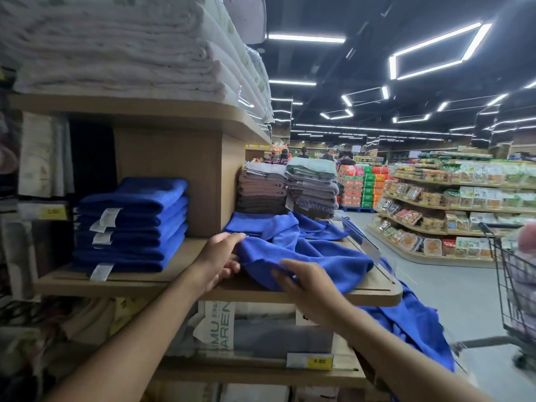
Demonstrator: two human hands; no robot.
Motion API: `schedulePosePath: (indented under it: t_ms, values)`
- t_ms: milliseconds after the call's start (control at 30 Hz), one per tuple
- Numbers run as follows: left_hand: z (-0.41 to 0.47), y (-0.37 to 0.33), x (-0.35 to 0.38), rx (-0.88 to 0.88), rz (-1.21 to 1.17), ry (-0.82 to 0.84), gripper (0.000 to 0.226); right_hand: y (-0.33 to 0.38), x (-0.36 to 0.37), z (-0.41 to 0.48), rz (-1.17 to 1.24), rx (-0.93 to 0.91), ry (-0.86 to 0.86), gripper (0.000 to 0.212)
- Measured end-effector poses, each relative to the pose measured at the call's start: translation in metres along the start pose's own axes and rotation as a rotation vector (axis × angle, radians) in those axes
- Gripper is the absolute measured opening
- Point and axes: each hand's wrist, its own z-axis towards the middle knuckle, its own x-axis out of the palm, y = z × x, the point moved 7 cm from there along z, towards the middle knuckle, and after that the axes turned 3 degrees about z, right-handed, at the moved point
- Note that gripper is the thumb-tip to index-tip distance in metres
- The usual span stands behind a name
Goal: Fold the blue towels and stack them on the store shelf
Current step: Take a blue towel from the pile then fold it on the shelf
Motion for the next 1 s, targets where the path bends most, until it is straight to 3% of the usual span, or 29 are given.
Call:
schedulePosePath:
  t_ms: [100, 167, 367, 500, 633, 767, 1000]
  values:
    - [0.017, -0.021, -0.014, 0.180, 0.314, -0.316, 0.029, -0.021, -0.038, 0.002, 0.197, 0.064, -0.043, 0.034]
    - [0.034, -0.047, 0.000, 0.363, 0.525, -0.357, 0.012, -0.036, -0.056, -0.001, 0.233, 0.099, -0.030, 0.023]
    - [0.100, -0.110, 0.141, 0.704, 1.042, 0.112, 0.023, -0.053, -0.052, -0.009, 0.168, 0.133, 0.066, 0.010]
    - [0.147, -0.103, 0.206, 0.642, 1.345, 0.321, 0.021, -0.052, -0.056, -0.010, 0.296, 0.147, 0.083, 0.017]
    - [0.186, -0.081, 0.232, 0.565, 1.527, 0.341, 0.033, -0.057, -0.054, -0.008, 0.275, 0.124, 0.076, 0.014]
    - [0.208, -0.071, 0.236, 0.583, 1.511, 0.267, 0.023, -0.063, -0.053, -0.006, 0.277, 0.111, 0.069, 0.014]
    - [0.206, -0.126, 0.199, 0.577, 1.045, 0.158, 0.034, -0.066, -0.052, -0.005, 0.298, 0.123, 0.052, 0.021]
